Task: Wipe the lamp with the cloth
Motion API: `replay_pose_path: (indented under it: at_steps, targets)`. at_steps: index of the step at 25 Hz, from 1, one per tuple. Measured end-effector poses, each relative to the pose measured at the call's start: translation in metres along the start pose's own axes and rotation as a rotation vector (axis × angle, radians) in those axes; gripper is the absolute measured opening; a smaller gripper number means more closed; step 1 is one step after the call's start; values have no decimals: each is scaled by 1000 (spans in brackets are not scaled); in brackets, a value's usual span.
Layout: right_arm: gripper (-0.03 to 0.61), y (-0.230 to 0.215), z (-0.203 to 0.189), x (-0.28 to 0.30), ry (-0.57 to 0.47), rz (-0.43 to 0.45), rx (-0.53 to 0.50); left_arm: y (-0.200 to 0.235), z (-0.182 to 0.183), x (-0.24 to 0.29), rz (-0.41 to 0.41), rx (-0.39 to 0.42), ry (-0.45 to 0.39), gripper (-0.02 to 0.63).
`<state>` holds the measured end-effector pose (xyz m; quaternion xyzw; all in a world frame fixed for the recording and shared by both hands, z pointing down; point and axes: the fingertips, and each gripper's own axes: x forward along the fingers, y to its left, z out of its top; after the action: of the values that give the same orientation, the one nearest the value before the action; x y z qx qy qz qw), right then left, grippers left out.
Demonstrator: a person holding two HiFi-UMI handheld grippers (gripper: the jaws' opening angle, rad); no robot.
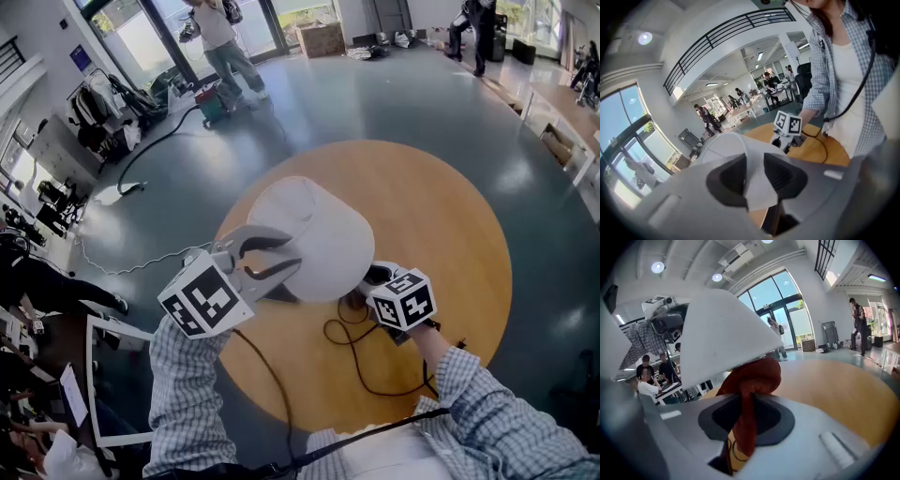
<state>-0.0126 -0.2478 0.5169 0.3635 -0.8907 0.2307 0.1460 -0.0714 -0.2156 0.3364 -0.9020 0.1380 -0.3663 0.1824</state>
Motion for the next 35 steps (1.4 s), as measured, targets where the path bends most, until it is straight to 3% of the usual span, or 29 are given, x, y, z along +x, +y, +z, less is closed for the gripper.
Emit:
replay_pose_path:
  at_steps: [9,14,20,24,27,30,35]
  targets:
    - [78,-36,-80,-11,213,-143,37,-9,13,12,-33,91,22,115]
    - [78,-45,-85,-34,191,-176,57,-22,28,23,-74,196,46,117]
    - [78,-59,-73,-98,122,-212,60,-33,45,37,-81,246,62,120]
    - [78,-54,-67,-136,98,-242,2,-38,44,37,-68,254,61,121]
    - [78,-61,-63,-159,107,-323,-76,-38,45,35,-59,254,57,123]
    - [78,-67,-76,-161,168,-375,-142,-37,44,33,-51,257,57,124]
    - [78,-49,-137,-130,397,-290,-218,-37,45,32,-38,256,55,126]
